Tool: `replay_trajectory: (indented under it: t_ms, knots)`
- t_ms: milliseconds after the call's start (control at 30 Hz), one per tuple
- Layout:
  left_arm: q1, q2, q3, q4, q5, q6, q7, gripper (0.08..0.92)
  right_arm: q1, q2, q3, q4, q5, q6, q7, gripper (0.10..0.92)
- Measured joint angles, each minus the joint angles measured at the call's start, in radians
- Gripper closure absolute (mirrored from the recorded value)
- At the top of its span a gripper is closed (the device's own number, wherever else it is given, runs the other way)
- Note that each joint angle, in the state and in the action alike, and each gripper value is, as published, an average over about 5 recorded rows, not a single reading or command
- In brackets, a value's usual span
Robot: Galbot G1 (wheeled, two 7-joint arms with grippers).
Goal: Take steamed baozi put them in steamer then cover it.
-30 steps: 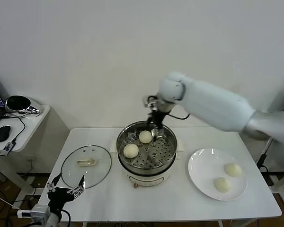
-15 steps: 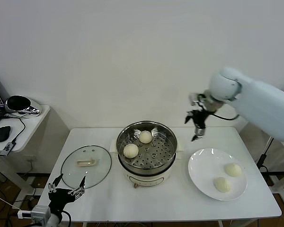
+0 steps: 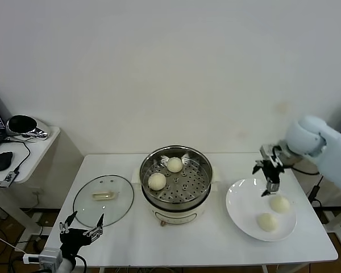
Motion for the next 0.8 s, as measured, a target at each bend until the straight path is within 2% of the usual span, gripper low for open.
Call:
replay_trajectory:
  t_ms: [367, 800]
  knots:
    - [0.002, -0.006, -0.002, 0.009, 0.014, 0.001, 0.000, 0.177, -0.209, -0.006, 0.131, -0.022, -0.105, 0.029, 0.018, 0.203]
    - [-0.006, -0.005, 0.001, 0.027, 0.019, 0.002, 0.003, 0.177, -0.343, 0.012, 0.196, -0.060, -0.164, 0.039, 0.034, 0.203]
